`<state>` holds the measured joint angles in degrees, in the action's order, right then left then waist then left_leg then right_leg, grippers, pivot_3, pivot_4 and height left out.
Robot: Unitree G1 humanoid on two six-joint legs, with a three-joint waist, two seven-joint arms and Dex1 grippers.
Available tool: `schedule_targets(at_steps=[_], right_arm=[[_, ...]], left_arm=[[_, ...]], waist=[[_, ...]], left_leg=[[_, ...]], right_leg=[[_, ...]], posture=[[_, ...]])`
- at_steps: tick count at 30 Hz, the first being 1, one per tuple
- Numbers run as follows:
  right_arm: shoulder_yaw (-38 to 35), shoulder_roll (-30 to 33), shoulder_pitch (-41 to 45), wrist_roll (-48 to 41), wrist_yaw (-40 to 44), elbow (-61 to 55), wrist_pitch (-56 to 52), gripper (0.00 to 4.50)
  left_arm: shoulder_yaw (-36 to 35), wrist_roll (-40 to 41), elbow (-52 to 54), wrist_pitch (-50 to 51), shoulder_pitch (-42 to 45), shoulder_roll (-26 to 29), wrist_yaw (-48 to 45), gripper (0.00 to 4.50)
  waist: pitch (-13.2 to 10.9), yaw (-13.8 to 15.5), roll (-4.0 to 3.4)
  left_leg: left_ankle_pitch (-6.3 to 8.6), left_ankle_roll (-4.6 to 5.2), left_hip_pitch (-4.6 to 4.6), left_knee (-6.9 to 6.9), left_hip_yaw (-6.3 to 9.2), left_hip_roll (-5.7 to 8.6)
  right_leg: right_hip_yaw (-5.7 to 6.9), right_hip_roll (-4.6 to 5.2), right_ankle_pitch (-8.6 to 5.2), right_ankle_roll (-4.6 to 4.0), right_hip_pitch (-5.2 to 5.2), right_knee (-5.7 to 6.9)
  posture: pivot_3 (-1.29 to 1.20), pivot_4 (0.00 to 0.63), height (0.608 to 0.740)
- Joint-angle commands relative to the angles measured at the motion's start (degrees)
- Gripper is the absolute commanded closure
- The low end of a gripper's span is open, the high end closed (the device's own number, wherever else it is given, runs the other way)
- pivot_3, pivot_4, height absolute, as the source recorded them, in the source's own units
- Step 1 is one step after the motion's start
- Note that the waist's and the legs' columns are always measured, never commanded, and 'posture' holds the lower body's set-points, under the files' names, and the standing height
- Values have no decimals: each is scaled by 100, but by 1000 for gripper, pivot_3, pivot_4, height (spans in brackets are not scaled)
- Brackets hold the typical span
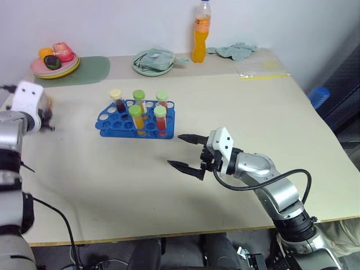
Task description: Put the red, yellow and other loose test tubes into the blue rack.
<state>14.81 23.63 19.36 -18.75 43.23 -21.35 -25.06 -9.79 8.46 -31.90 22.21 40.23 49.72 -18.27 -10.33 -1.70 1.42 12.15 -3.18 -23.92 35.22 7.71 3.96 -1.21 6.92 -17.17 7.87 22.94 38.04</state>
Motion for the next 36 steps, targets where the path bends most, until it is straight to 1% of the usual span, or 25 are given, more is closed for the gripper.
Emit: schedule_targets(at_steps=[1,2,3,5,6,8,11,15,18,24,28,30,36], right_arm=[[-72,-16,49,-96,43,-221,28,312],[-69,-11,58,-104,58,-212,22,312],[-72,-4,66,-112,73,-200,20,312],[-67,3,97,-134,121,-166,11,312],[-62,4,119,-142,145,-146,4,312],[-57,4,149,-133,167,-123,-1,312],[-63,13,177,-85,165,-109,8,312],[-95,27,165,-54,111,-131,-1,312],[-110,23,151,-68,72,-138,-19,312],[-118,26,122,-57,9,-163,-7,312],[-114,23,112,-65,-31,-180,-20,312],[-107,14,104,-73,-42,-181,-20,312],[-92,3,89,-85,-44,-202,-29,312]], left_arm=[[-1091,892,1918,-953,-761,-979,344,3813],[-1113,959,2565,-1320,-1180,-1332,330,3813],[-1098,946,2991,-1554,-1458,-1564,317,3813],[-748,697,3561,-1990,-1980,-2186,473,3813],[-452,394,3653,-2301,-2158,-2488,606,3813],[-81,-16,3717,-2489,-2267,-2913,879,3813],[53,-228,3504,-2698,-2262,-3273,1085,3813],[181,-526,3036,-2874,-2213,-3453,1275,3813],[158,-456,2787,-2915,-2132,-3559,1281,3813],[184,-589,2300,-3016,-2027,-3601,1377,3813],[180,-523,2131,-3039,-1828,-3643,1345,3813],[183,-352,2055,-3071,-1722,-3714,1200,3813],[181,-286,2094,-3040,-1690,-3830,1163,3813]], waist=[[4,99,7],[6,96,9],[6,95,9],[7,92,11],[7,93,11],[9,116,8],[9,94,10],[11,60,6],[11,84,6],[12,94,7],[12,89,7],[12,89,7],[12,111,7]], left_leg=[[1,1,-6,8,1,0],[1,2,-14,14,1,8],[2,3,-15,18,-4,6],[2,2,-21,19,-9,12],[2,4,-21,19,-9,12],[6,11,-19,19,-9,13],[12,21,-19,24,-19,17],[13,22,-12,17,-19,11],[13,22,-12,20,-20,13],[13,22,-12,25,-18,14],[13,22,-12,25,-17,14],[13,22,-12,25,-17,14],[13,23,-12,37,-14,16]], right_leg=[[3,4,0,0,-1,1],[5,3,2,2,0,-3],[-3,5,3,3,2,-4],[-5,4,4,3,7,-3],[-5,2,4,3,10,1],[-4,-1,4,2,10,3],[0,-3,5,2,5,4],[-2,-11,4,1,8,6],[-2,-10,4,1,5,5],[1,-10,4,1,0,4],[3,-10,4,2,0,4],[3,-10,4,2,0,4],[11,-9,4,2,-14,1]], posture=[[0,150,740],[0,150,740],[0,150,740],[0,150,740],[0,150,740],[0,150,740],[0,150,740],[0,150,740],[0,150,740],[0,150,740],[0,150,740],[0,150,740],[0,150,740]])
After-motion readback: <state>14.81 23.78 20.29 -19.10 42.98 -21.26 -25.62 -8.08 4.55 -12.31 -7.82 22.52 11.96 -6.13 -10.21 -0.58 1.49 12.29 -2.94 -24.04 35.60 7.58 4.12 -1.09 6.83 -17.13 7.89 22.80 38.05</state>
